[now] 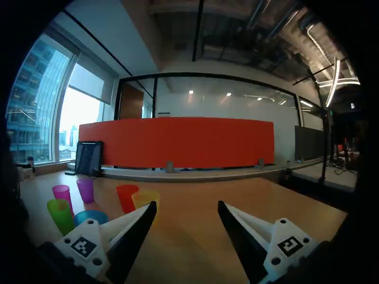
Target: Pour water
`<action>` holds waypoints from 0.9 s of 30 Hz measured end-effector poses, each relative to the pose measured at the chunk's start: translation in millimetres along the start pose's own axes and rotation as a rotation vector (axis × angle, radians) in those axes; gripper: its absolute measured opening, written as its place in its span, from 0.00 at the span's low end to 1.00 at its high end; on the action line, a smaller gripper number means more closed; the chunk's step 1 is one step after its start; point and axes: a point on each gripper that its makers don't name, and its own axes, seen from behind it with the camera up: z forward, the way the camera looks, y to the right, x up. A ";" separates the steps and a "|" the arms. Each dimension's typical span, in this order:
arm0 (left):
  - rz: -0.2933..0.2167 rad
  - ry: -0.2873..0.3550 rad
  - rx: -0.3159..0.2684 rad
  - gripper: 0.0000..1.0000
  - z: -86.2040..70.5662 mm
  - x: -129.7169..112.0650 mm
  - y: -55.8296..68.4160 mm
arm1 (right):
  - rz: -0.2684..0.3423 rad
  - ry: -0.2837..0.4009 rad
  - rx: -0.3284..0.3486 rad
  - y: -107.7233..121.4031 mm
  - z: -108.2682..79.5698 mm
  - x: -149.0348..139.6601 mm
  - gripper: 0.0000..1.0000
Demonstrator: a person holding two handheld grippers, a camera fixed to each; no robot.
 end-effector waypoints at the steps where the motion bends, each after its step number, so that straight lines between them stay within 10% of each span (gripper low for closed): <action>1: 0.000 0.000 0.000 0.99 -0.1 0.1 -0.1 | 0.000 0.000 0.000 0.0 0.3 -0.3 1.00; 27: 0.000 0.000 0.000 0.99 0.3 0.3 -0.1 | 0.000 -0.001 0.000 -0.6 0.1 -2.0 1.00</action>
